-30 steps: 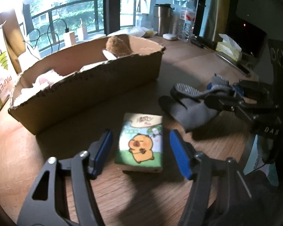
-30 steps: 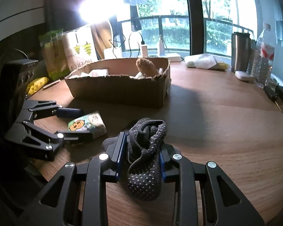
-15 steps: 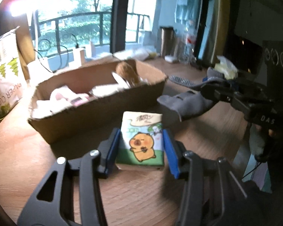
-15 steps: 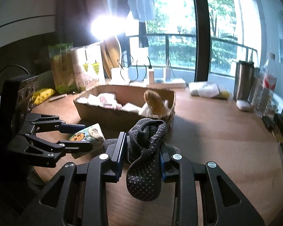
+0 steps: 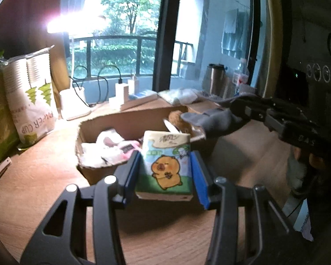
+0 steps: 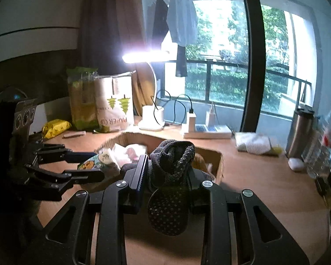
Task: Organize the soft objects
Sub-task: 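Lower the tissue pack into the box with the left tool while the right tool drops the glove in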
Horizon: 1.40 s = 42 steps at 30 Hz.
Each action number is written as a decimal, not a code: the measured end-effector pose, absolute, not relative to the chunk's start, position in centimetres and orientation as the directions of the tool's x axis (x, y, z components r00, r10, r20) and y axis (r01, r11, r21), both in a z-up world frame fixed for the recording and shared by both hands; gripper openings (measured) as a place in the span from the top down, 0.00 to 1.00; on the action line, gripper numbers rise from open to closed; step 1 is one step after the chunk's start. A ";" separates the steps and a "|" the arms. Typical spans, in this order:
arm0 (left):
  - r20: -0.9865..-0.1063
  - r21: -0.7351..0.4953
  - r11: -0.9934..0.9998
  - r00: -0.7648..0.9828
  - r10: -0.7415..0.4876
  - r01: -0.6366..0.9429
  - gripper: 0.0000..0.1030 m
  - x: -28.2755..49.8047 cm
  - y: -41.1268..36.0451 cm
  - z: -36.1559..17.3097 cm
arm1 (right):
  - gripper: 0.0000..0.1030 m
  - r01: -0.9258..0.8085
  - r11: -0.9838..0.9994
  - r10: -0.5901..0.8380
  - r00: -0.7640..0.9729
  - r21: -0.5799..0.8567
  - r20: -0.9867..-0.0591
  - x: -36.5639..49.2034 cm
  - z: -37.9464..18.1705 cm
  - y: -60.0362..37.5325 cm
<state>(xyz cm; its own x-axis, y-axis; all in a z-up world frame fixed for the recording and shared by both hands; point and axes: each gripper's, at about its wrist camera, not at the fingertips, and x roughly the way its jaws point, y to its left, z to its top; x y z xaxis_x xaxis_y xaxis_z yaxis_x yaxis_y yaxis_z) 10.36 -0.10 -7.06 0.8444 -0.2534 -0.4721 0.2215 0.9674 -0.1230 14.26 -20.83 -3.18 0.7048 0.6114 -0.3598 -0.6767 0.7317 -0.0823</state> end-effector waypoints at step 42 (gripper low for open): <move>-0.410 -0.139 0.988 0.905 -0.113 0.061 0.54 16.6 2.4 -6.1 | 0.58 -0.555 0.829 0.445 0.732 -0.071 -0.516 25.1 -7.8 -13.8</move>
<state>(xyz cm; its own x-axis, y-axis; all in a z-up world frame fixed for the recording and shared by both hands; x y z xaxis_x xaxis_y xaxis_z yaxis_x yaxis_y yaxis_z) 16.55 2.43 -6.09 0.9052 -0.1133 -0.4097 0.0611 0.9885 -0.1385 25.12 -13.80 -7.83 0.7319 0.4453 -0.5157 -0.5547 0.8290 -0.0715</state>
